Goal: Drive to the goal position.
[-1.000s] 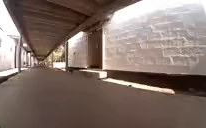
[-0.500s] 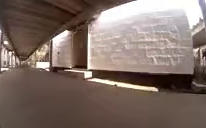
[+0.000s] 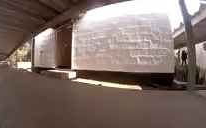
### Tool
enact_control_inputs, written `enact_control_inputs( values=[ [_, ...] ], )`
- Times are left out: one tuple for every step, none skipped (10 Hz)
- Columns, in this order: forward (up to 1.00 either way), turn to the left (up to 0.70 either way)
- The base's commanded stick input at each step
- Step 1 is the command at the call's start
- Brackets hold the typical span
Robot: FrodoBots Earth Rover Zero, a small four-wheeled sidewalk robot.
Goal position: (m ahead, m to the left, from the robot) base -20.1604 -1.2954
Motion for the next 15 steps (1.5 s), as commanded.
enact_control_inputs(
  values=[
    [0.00, -0.50],
    [0.00, -0.50],
    [0.00, -0.50],
    [0.00, -0.50],
    [0.00, -0.50],
    [0.00, -0.50],
    [0.00, -0.50],
    [0.00, -0.50],
    [0.00, -0.50],
    [0.00, -0.50],
    [0.00, -0.50],
    [0.00, -0.50],
    [0.00, -0.50],
    [0.00, -0.50],
    [0.00, -0.50]
  ],
)
